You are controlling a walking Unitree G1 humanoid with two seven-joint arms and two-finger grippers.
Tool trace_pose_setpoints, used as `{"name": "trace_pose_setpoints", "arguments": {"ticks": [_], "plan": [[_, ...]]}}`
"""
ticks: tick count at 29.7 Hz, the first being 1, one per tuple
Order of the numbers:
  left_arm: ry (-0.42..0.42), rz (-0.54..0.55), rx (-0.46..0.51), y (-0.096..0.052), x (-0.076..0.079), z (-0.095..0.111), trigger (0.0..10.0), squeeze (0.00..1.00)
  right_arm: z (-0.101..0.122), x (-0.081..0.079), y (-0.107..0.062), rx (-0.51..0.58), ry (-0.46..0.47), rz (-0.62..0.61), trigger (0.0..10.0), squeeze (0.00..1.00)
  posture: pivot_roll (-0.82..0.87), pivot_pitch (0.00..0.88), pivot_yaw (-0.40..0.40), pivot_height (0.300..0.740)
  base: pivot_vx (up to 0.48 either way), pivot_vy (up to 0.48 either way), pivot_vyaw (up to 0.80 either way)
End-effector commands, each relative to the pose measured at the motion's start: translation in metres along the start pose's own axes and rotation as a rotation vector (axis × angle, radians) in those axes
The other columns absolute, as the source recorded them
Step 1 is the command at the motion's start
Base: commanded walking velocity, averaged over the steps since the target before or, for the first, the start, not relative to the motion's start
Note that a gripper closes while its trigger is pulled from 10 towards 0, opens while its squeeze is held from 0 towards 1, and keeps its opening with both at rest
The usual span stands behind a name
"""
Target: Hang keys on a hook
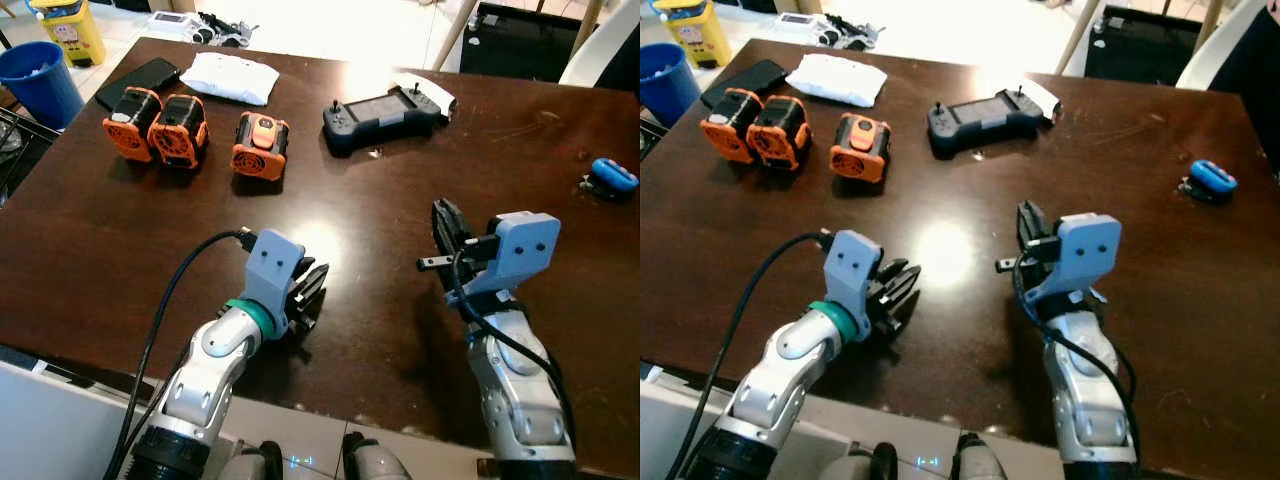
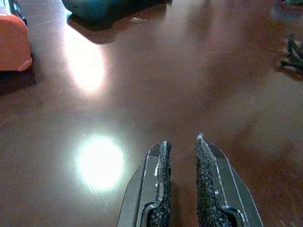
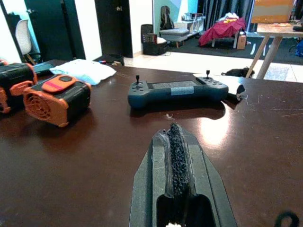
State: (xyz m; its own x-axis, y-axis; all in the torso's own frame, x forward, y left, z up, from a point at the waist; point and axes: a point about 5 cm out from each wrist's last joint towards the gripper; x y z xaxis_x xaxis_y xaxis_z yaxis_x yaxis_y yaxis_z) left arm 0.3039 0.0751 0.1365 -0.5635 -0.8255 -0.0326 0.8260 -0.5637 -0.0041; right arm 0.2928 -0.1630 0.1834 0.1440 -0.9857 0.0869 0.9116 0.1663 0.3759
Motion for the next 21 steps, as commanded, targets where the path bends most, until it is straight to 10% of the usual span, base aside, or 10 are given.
{"name": "trace_pose_setpoints", "arguments": {"ticks": [1,21], "plan": [[-0.005,-0.005,-0.017,-0.0034,0.002,-0.0069,10.0,0.0,-0.0053,-0.0015,-0.0026,-0.016,-0.005,0.0,10.0,0.0,-0.17,0.154,0.08,0.74,-0.304,0.0,0.0],[-0.003,-0.003,-0.016,-0.0039,0.0019,-0.0065,10.0,0.0,-0.0082,-0.0026,-0.0031,-0.023,-0.008,0.002,10.0,0.0,-0.17,0.156,0.081,0.74,-0.311,0.0,0.0]]}}
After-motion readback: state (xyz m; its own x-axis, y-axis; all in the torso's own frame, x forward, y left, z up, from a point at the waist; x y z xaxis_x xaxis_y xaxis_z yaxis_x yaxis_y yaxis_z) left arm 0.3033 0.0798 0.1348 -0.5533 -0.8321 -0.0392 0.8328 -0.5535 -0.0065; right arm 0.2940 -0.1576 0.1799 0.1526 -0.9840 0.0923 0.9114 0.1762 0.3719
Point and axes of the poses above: a point about 5 cm out from each wrist's last joint towards the gripper, its own y axis pointing out of the wrist towards the gripper, its own z axis along the axis of the wrist's last joint, x = y × z, and after that the axes turned 3 degrees about -y, right-handed
